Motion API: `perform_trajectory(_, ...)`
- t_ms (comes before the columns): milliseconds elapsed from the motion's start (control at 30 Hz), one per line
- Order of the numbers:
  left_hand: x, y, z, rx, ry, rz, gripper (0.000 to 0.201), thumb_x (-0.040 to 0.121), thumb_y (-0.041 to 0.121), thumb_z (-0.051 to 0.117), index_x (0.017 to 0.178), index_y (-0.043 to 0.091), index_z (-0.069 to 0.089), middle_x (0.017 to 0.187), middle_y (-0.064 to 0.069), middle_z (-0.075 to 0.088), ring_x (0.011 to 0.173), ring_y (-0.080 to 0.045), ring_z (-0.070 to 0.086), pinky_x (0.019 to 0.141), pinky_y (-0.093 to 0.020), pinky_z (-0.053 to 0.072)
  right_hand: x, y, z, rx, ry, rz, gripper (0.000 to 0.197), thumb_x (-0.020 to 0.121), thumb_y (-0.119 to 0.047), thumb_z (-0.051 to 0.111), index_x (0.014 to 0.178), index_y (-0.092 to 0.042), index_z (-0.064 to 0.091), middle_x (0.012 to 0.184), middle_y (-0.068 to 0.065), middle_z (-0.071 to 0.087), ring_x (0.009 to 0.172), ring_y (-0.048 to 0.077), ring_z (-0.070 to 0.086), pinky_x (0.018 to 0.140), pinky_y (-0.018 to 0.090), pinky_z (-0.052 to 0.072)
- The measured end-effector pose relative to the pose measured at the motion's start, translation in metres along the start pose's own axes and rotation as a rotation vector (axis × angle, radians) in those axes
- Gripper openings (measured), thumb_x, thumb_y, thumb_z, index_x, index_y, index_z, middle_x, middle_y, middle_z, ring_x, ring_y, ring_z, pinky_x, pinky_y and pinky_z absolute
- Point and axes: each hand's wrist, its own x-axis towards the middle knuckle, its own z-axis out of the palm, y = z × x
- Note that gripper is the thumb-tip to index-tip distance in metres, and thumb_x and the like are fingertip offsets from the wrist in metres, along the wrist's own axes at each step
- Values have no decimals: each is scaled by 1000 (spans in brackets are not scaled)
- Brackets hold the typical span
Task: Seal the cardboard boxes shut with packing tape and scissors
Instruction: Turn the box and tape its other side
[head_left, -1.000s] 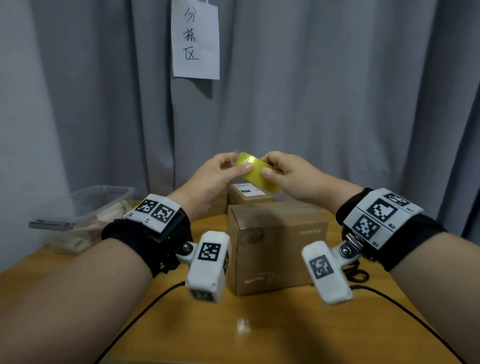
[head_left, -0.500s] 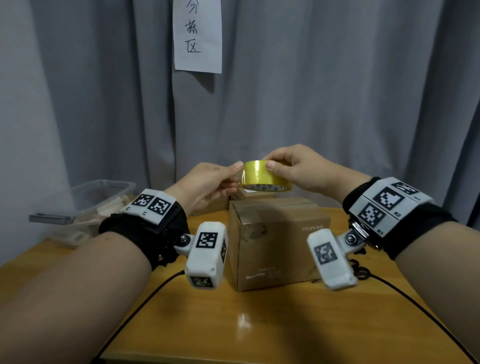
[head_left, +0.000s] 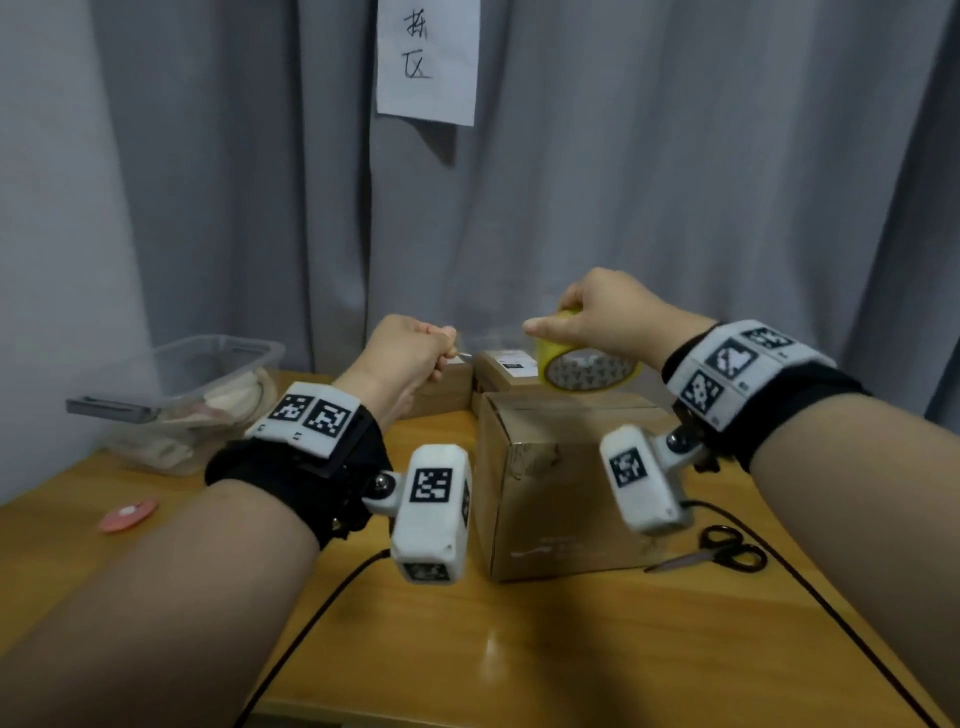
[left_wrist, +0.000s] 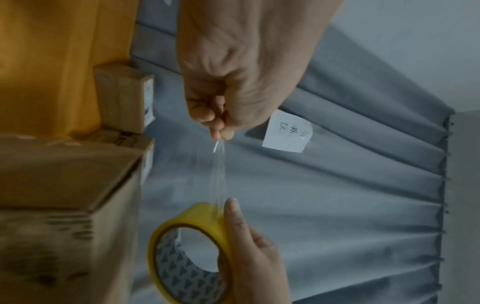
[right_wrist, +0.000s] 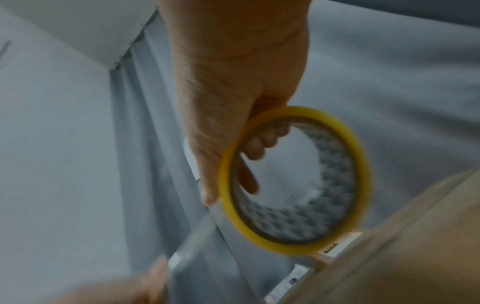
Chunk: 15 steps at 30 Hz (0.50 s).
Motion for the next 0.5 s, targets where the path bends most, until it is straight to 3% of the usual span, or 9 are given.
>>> perform_trajectory(100, -6, -25, 2, -37, 11, -68, 29, 94, 7, 54, 65, 8, 53, 57, -2, 46, 49, -9, 40, 38, -11, 35, 19, -9, 10, -150, -155, 85, 59, 84, -54, 63, 51, -12, 39, 52, 2, 37, 50, 17, 37, 49, 29, 27)
perform_trajectory(267, -11, -55, 6, -110, 14, -182, 19, 93, 9, 57, 76, 3, 59, 60, -4, 48, 50, -11, 43, 35, -10, 36, 34, -15, 29, -192, -242, 155, 40, 80, -42, 72, 58, -14, 53, 60, 1, 49, 59, 18, 47, 53, 30, 34)
perform_trajectory(333, -12, -65, 5, -145, 13, -208, 10, 92, 8, 58, 85, 1, 60, 63, -5, 50, 51, -11, 45, 38, -11, 39, 34, -12, 35, -129, -173, 108, 31, 80, -35, 69, 62, -16, 53, 63, 1, 50, 64, 21, 49, 53, 28, 34)
perform_trajectory(400, -15, -74, 7, -166, -4, -217, 11, 92, 7, 59, 81, 2, 59, 63, -5, 51, 51, -11, 47, 41, -12, 43, 28, -6, 40, -58, -35, 70, 23, 79, -34, 65, 64, -21, 53, 65, -2, 54, 69, 21, 53, 57, 28, 36)
perform_trajectory(500, -17, -84, 12, -183, -4, -235, 9, 92, 8, 59, 85, 2, 57, 64, -6, 52, 51, -11, 49, 43, -14, 44, 14, 1, 47, -10, 166, 55, 32, 84, -43, 61, 60, -24, 53, 62, -10, 53, 73, 20, 54, 66, 31, 38)
